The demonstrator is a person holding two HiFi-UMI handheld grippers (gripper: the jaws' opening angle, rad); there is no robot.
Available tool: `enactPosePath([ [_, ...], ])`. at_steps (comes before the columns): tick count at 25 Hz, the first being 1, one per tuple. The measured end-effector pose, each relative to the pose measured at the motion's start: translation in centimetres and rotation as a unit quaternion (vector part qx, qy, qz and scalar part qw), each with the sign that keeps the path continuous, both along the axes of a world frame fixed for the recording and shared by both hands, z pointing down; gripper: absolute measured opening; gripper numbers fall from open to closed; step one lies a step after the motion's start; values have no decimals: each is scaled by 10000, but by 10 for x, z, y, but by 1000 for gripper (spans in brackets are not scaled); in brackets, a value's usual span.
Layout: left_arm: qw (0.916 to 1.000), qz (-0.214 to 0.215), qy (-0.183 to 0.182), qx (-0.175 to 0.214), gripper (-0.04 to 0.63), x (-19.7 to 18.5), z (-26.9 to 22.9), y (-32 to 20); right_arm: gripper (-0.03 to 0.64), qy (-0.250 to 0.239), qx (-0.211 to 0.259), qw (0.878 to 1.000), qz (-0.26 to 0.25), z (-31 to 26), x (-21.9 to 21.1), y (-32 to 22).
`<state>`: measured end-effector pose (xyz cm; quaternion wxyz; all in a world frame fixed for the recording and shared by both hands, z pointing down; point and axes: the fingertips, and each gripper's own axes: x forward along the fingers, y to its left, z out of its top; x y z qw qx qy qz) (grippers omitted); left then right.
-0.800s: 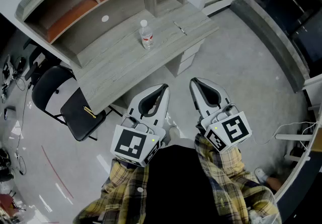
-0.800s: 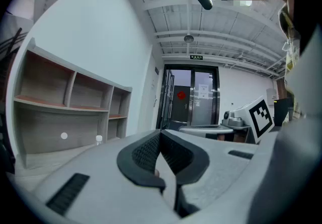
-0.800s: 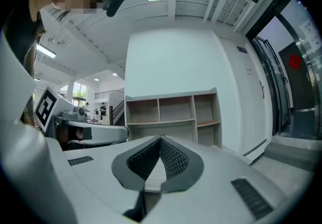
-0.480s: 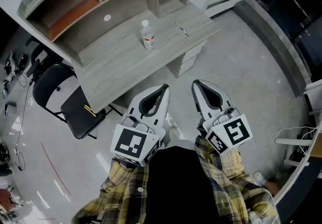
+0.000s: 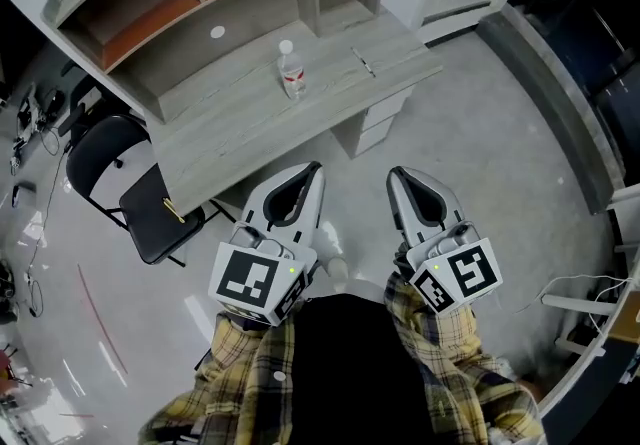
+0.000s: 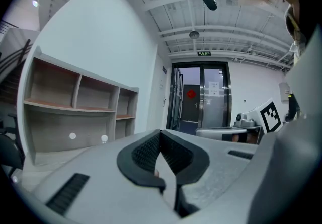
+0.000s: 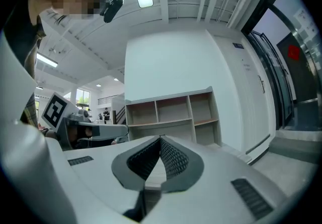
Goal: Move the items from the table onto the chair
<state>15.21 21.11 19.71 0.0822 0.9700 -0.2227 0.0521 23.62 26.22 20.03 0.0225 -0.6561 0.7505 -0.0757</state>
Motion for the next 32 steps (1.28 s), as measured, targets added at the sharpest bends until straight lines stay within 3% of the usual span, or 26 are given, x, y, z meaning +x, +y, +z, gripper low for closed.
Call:
enactPosePath([
  [8,9993,-342,-151,-60,3,1,12,3,18,-159,-159,9995,-239,20,9,6],
  [16,9989,-397,-241,-89,5,6,18,-26,18,-301,-245,9989,-253,30,21,-18],
  [23,9991,-348,-212,-128,5,19,25,-78,18,-275,-327,9988,-234,36,28,-69],
  [32,9990,-412,-55,-133,3,31,22,-180,18,-104,-367,9989,-264,31,43,-174],
])
